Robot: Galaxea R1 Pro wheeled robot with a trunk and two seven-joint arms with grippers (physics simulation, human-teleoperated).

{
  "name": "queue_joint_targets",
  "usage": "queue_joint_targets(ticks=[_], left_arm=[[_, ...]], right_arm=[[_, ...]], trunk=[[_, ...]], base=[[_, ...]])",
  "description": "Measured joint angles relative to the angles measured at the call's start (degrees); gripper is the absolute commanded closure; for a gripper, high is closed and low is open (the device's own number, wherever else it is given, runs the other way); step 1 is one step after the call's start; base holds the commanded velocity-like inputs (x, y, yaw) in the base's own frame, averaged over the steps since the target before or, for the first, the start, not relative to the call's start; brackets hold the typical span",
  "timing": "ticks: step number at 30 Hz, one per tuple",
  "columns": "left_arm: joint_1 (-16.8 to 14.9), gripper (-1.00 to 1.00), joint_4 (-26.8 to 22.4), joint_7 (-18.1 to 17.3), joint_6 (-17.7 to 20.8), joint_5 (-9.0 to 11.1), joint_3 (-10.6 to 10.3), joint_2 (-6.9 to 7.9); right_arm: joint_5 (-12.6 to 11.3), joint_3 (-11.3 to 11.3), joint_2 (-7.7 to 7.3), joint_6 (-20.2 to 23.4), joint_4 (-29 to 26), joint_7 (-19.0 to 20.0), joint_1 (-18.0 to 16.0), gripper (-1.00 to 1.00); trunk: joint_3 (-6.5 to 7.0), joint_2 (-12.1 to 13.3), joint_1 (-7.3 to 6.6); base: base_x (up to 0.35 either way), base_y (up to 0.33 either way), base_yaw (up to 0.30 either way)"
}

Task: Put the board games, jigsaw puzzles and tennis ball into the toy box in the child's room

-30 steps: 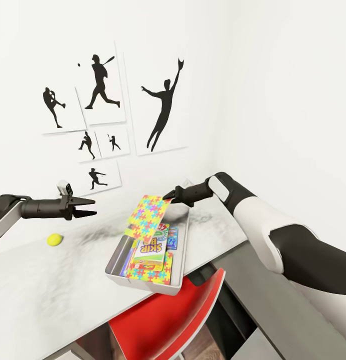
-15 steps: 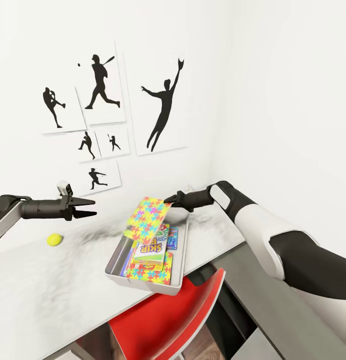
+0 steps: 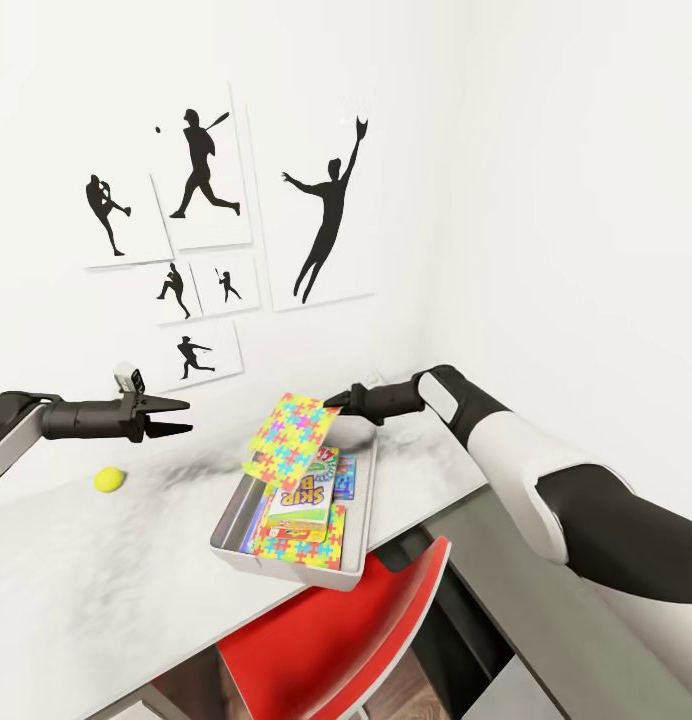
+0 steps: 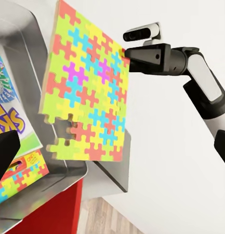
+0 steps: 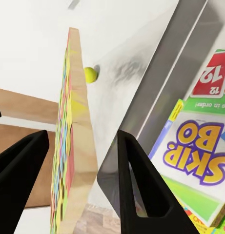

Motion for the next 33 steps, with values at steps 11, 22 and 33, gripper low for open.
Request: queue_joint_targets(ticks=[11, 22, 33], left_arm=[[0.00, -1.00, 0.02, 0.04, 0.00, 0.06, 0.05, -0.01], [0.00, -1.00, 0.02, 0.04, 0.00, 0.00, 0.05, -0.01], [0.00, -1.00, 0.20, 0.04, 0.00, 0.00, 0.00, -0.01]], right_arm=[[1.62, 2.68, 0.28, -0.05, 0.08, 0.04, 2.32, 1.00], [1.74, 2.80, 0.65, -0.20, 0.05, 0.04, 3.06, 1.00], [1.93, 2.88, 0.68, -0.21, 0.02, 0.04, 3.09, 1.00]], trunk=[[0.00, 0.00, 0.00], [0.00, 0.00, 0.00], [0.00, 0.00, 0.00]], base=[[0.000, 0.000, 0.000], [0.000, 0.000, 0.000], [0.000, 0.000, 0.000]])
